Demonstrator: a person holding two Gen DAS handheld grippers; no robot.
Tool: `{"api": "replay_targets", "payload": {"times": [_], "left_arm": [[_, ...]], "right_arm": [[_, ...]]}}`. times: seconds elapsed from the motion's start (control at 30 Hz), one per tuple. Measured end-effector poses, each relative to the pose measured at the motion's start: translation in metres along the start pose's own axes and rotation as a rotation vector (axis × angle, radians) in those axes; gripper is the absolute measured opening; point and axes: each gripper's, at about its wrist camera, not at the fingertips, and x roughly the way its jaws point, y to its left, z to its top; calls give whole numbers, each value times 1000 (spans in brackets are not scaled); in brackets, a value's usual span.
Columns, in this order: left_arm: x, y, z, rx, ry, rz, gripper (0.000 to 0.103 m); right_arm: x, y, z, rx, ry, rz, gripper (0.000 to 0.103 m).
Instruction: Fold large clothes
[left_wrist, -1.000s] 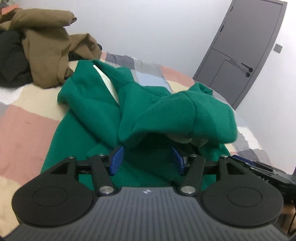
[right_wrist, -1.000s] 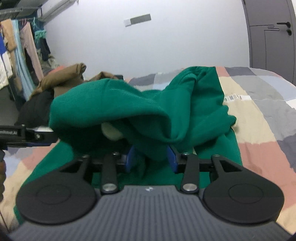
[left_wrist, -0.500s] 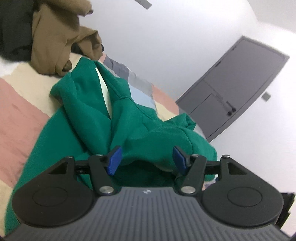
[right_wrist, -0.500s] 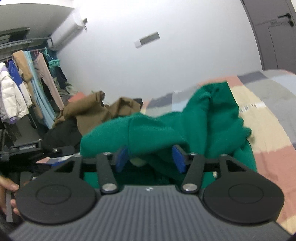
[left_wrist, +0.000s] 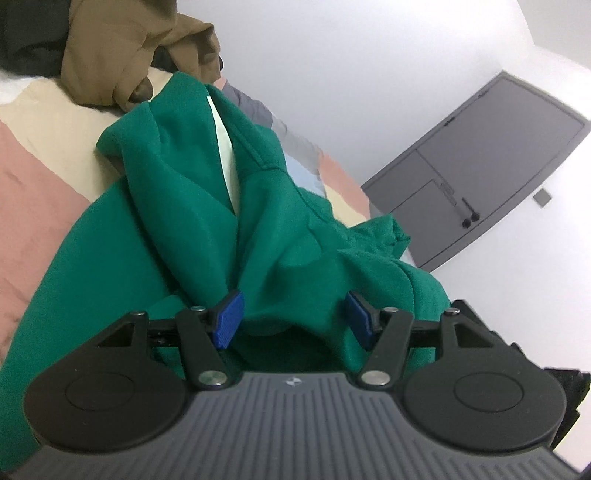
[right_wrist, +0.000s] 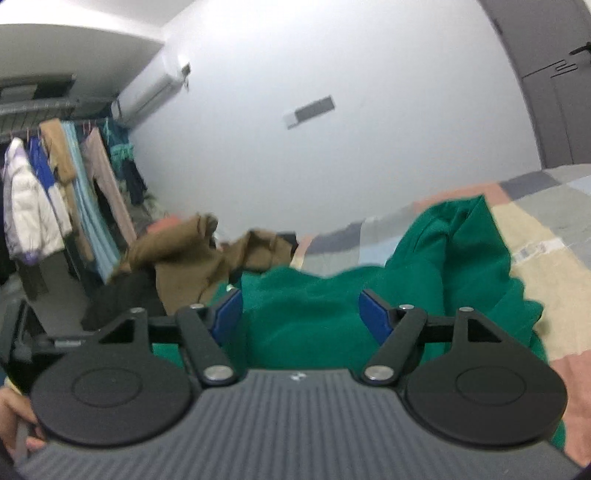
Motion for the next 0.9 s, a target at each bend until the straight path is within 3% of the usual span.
{"api": "replay_targets", "payload": {"times": [0.27, 0.37, 0.43, 0.53, 0.73, 0.9], "left_arm": [[-11, -1, -2, 49, -30, 24, 66], [-13, -4, -4, 69, -25, 53, 66], [-13, -5, -5, 82, -16, 65, 66], [-10, -9, -9, 100, -10, 79, 66], [-4, -13, -16, 121, 6, 96, 67], [3, -17, -19, 151, 9, 124, 67]], "right_arm": [[15, 12, -23, -86, 287, -20, 54], [16, 16, -40, -117, 441, -69, 53], [11, 16, -49, -109, 490, -94, 54], [3, 15, -48, -82, 491, -95, 55], [-22, 6, -25, 27, 366, -74, 55], [-24, -20, -21, 196, 321, -77, 68]]}}
